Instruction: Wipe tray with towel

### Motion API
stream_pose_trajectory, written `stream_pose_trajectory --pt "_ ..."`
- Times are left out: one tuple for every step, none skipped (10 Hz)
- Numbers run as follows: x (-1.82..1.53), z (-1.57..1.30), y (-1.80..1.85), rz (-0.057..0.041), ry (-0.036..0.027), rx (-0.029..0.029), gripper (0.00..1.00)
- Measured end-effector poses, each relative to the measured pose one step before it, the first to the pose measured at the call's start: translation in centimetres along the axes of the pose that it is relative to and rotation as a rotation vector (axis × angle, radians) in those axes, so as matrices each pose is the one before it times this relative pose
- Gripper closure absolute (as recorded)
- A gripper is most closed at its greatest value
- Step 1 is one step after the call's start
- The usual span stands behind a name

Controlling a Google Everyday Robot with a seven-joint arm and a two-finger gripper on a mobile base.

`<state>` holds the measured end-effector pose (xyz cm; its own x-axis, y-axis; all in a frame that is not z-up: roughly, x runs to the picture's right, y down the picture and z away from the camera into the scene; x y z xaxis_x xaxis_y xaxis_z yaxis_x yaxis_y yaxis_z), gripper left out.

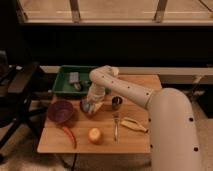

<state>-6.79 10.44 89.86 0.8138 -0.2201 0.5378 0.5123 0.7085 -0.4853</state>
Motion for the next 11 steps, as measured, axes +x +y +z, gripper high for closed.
stream_pose_trajectory --pt "-0.229 0.152 -0.027 -0.00299 -0.00582 0.0058 0.5" --pt "-0.244 -0.133 -0.024 -0.00508 -0.00271 0.01111 0.59" --pt "-0.24 -0.531 -0.112 -0.00225 -0.00112 0.01565 0.68" --pt "-0.265 -0.725 -0.133 -0.00172 -0.00196 0.0171 0.79" --pt "-0.26 -0.496 -0.115 -0.00082 -0.00384 0.01415 0.91" --pt "-0.153 -0.166 -0.023 -0.00021 -0.00268 0.00566 0.95" --pt "-0.175 -0.501 -0.077 0.0029 -0.00218 0.01376 1.0" --pt "-0.098 -0.597 -0.062 0.00569 -0.00064 0.01834 1.0" --pt "-0.051 -0.81 -0.194 0.00378 0.00098 0.02206 1.0" --pt "-0.026 -1.488 -0.391 0.00547 0.00419 0.03391 1.0" --pt "-0.161 -2.186 -0.71 0.00334 0.0095 0.03905 1.0"
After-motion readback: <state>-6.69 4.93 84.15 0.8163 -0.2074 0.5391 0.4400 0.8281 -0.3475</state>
